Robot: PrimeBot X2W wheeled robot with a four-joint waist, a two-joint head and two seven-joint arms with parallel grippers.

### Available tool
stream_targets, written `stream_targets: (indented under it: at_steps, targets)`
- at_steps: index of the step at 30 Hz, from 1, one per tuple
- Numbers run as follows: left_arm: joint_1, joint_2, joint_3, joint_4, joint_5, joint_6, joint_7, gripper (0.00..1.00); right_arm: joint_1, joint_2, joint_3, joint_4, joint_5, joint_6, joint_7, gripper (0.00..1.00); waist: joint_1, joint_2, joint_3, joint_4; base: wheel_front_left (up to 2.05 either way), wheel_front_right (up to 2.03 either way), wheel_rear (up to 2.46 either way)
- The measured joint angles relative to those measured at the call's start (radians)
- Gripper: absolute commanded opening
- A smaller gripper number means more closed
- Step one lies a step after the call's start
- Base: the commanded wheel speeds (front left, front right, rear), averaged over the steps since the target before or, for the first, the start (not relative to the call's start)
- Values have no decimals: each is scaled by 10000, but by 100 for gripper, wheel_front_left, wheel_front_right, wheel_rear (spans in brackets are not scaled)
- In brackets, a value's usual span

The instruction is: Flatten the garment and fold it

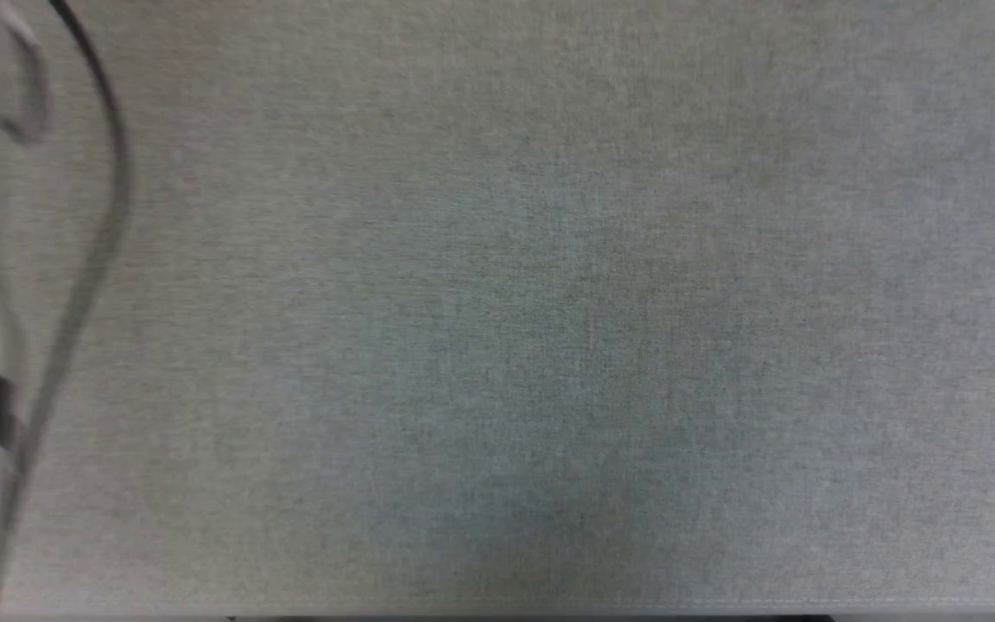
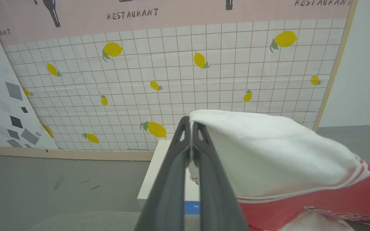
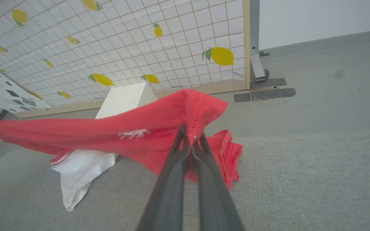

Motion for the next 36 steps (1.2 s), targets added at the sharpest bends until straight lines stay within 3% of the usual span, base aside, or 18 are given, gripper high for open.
stream_targets:
  at_steps: [7,15,23,36]
  targets:
    - [3122,-359,73,-280,-709,-324,-744,0,3277,-552,1066,-663,1605,0,-594,0,-2,0,-1130,243,0,0,0]
    - [8119,-543,211,-2011,-1486,-378,-974,0,7124,-568,1682,-1208,2867,0,-1202,0,-3,0,-2923,452,0,0,0]
    - [12682,-541,174,-4015,-2615,-6,-65,0,9762,-700,1461,-1325,3068,0,-1580,0,-4,0,-4703,562,0,0,0]
    - [17031,-92,165,-6771,-3891,1135,1969,0,13111,-621,930,-1956,2807,2,-871,0,-4,0,-6553,593,0,0,0]
